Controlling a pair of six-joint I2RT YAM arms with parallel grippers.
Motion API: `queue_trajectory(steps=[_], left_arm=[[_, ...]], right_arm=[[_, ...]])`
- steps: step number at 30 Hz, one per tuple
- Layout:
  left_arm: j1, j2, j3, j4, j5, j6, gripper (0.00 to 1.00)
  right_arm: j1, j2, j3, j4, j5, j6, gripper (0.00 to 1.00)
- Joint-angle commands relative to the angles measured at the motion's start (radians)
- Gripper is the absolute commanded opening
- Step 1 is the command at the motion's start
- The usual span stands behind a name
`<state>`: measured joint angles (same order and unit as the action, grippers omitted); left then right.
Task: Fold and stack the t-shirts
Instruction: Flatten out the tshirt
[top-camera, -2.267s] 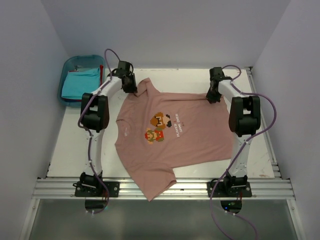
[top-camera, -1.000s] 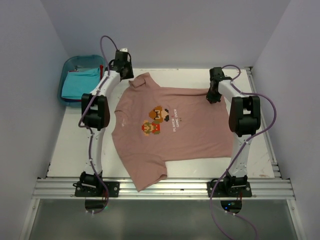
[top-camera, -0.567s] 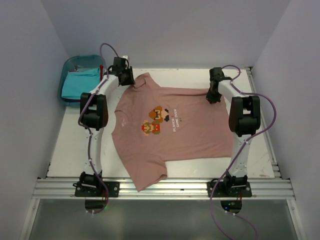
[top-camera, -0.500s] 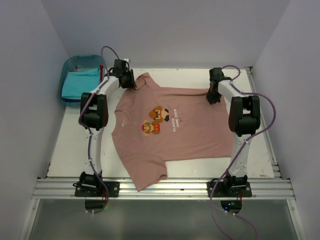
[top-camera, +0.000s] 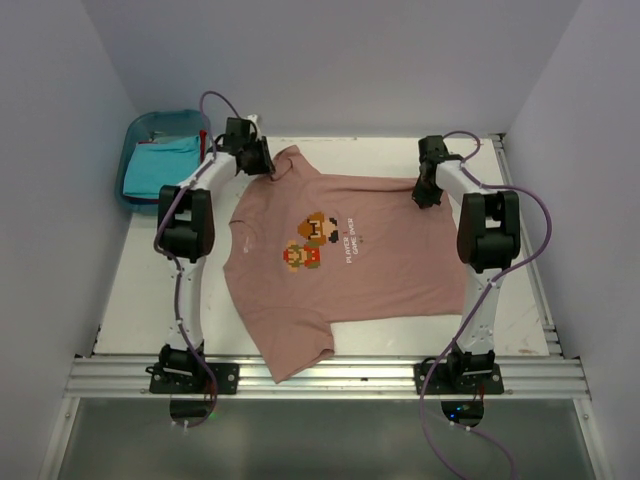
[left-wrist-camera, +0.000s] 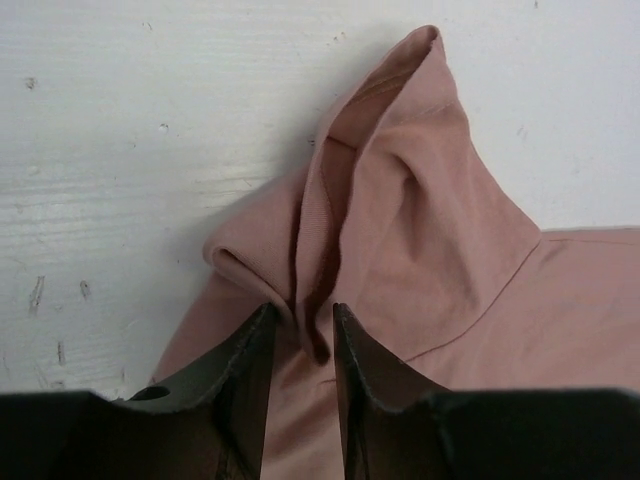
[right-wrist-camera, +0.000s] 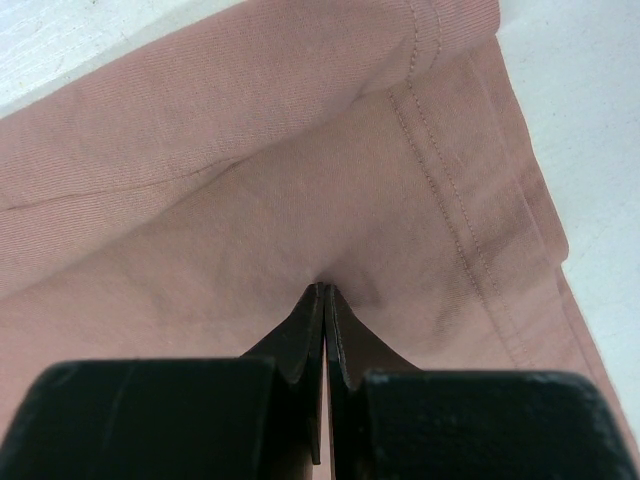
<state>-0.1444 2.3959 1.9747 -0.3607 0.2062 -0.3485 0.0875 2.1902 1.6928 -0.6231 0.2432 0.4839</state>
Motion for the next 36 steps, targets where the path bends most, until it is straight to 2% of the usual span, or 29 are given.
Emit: queue_trajectory(steps=[1,11,34,36], left_arm=[[0.009,-0.11,0.003,0.062,0.019,-0.007,0.34],[0.009,-0.073,0.044,-0.02,-0.001,0.002,0.38],[0.008,-0.001,0.041,-0.035,0.035,-0.007,0.32],[0.008,0.002,0.039,-0.035,0.036,-0.007,0.29]], right_arm=[[0.001,0.011,0.024,0.01,0.005,-0.015,0.0],[0.001,0.016,0.03,0.01,0.001,-0.011,0.0],[0.001,0.011,0.027,0.003,0.008,-0.011,0.0],[0.003,0.011,0.024,0.005,0.01,-0.011,0.0]])
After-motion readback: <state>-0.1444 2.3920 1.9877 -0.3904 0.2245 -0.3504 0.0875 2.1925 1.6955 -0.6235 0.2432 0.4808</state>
